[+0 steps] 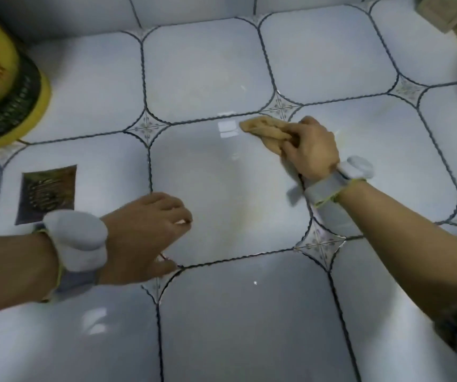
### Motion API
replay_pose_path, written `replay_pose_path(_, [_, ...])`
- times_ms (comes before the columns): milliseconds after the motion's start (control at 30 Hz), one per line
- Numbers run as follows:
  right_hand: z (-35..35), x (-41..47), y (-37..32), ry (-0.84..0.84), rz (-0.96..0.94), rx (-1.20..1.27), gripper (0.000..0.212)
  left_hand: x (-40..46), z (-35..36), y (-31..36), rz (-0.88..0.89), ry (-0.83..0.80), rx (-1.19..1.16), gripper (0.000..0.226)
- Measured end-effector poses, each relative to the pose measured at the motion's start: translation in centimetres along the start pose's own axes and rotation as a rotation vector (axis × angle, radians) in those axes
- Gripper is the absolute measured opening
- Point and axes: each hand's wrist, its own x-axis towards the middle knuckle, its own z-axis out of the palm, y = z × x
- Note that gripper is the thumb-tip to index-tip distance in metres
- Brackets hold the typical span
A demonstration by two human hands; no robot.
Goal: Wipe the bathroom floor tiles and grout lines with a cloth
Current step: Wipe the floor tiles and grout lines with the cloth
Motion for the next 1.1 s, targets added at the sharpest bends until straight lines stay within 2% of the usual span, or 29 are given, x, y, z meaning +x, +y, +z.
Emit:
replay_pose_path(133, [-0.4,-1.2,-2.7,-0.047,0.011,-0.052,0.027,-2.7,0.9,-5.5,-0.185,0.018,-0.093,0.077])
replay_pose_path(267, [-2.5,-10.8,-3.7,-0.328,-0.291,-0.014,0.023,-0.6,4.5,-6.2,-0.302,0.085,-0.229,0.101])
replay_pose_path(367, [-3.3,-18.2,-3.6,-0.522,-0.500,-0.026,0.026,1.5,7.5,-5.9,-0.376,0.228,-0.405,0.104])
replay_pose_path(433, [-3.6,-19.3,-3.0,-0.578,-0.625,-0.076,0.031,1.6,8.1,-5.7,-0.332,0.267,-0.411,0.101])
replay_pose_path(500, [-3.5,-16.5,-3.3,-0.588,-0.715,-0.115,0.031,1.1,8.2,-6.0,-0.305,0.293,-0.410,0.095])
replay_pose_path(533, [-3.2,-14.1,-3.7,-0.563,-0.716,-0.118,0.030,0.9,8.3,-6.3,-0.323,0.328,-0.439,0.093])
replay_pose_path(600, [-1.9,-7.8,-4.9,-0.446,-0.602,-0.119,0.030,0.6,8.5,-7.0,-0.378,0.367,-0.500,0.091])
replay_pose_path(700, [0.5,1.0,-7.5,-0.214,-0.263,-0.135,0.025,-0.1,8.9,-7.9,-0.459,0.362,-0.528,0.089])
replay_pose_path(767, [2.5,2.5,-9.9,-0.092,-0.109,-0.133,0.022,-0.7,9.2,-8.7,-0.524,0.392,-0.550,0.084])
replay_pose_path(800, [3.3,1.9,-11.2,-0.054,-0.105,-0.147,0.021,-1.1,9.1,-9.1,-0.551,0.404,-0.551,0.082])
replay_pose_path(867, [4.2,-0.9,-13.2,-0.078,-0.248,-0.131,0.023,-2.1,9.1,-9.6,-0.580,0.413,-0.520,0.080])
replay_pose_path(1000, [4.7,-7.9,-16.0,-0.389,-0.745,-0.058,0.019,-3.8,9.5,-9.2,-0.571,0.378,-0.440,0.077])
replay_pose_path(1100, [4.8,-12.3,-16.2,-0.508,-0.956,0.008,0.014,-4.4,9.6,-8.7,-0.571,0.363,-0.425,0.081])
